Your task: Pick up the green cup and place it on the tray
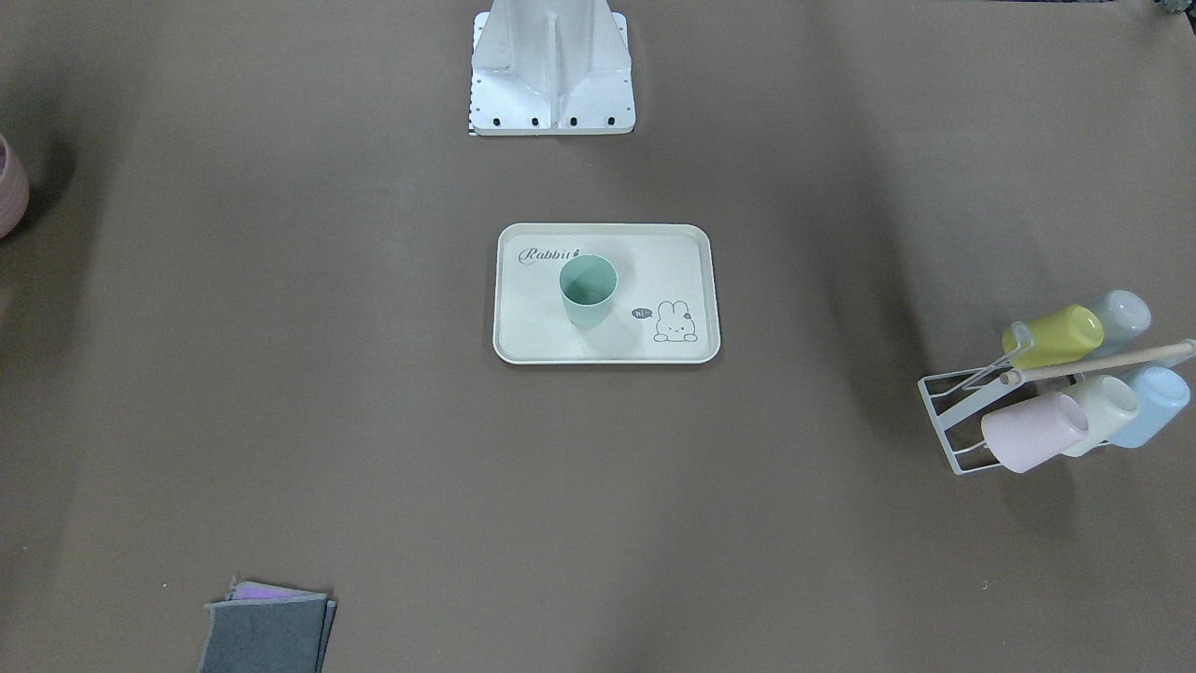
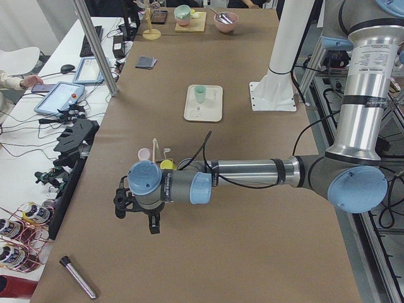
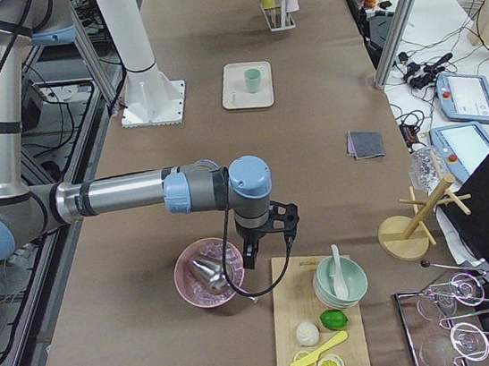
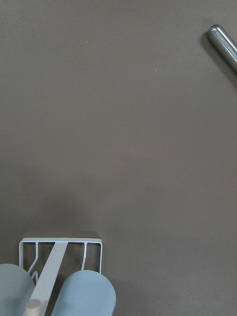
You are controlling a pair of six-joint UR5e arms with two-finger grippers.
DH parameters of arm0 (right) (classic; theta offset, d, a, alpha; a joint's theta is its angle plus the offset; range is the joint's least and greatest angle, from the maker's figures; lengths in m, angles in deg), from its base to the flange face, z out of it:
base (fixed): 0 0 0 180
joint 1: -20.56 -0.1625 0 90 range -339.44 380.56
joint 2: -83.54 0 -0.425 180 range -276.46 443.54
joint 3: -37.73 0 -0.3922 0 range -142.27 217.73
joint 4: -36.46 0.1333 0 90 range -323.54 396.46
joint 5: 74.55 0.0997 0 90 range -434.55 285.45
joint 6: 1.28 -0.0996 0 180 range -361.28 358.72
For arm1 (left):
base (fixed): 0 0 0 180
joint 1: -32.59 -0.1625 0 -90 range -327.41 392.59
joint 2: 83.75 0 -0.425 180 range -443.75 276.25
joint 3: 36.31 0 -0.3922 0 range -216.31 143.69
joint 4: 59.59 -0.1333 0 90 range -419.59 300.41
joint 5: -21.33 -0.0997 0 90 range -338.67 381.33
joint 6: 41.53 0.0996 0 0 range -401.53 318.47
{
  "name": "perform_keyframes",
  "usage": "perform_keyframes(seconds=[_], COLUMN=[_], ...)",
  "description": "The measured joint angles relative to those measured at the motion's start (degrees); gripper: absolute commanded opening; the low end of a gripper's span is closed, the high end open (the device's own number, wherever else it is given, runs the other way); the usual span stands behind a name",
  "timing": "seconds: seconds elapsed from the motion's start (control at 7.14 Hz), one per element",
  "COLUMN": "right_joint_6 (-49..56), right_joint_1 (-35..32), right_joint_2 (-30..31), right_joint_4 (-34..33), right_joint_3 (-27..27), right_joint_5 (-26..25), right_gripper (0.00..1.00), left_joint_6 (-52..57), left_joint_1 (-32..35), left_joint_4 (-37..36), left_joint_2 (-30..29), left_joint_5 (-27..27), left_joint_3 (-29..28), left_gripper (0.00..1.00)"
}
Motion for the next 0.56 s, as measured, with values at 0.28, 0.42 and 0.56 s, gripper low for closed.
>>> perform_keyframes(seconds=[0.28, 0.42, 0.56], right_joint_6=[-0.01, -0.01, -0.01], right_joint_1=[0.01, 0.01, 0.02], right_joint_2=[-0.02, -0.04, -0.06], right_joint_4=[0.06, 0.06, 0.07], right_joint_3=[-0.01, -0.01, -0.04], right_joint_5=[0.06, 0.1, 0.15], right_gripper=[1.0, 1.0, 1.0], left_joint_6=[0.02, 0.04, 0.05], left_joint_1=[-0.63, -0.89, -1.04], left_joint_4=[-0.48, -1.08, -2.76], left_joint_2=[2.05, 3.2, 3.54], left_joint_5=[-1.87, -3.47, -4.24], left_joint_3=[3.26, 4.68, 5.49], left_gripper=[0.99, 0.99, 0.99])
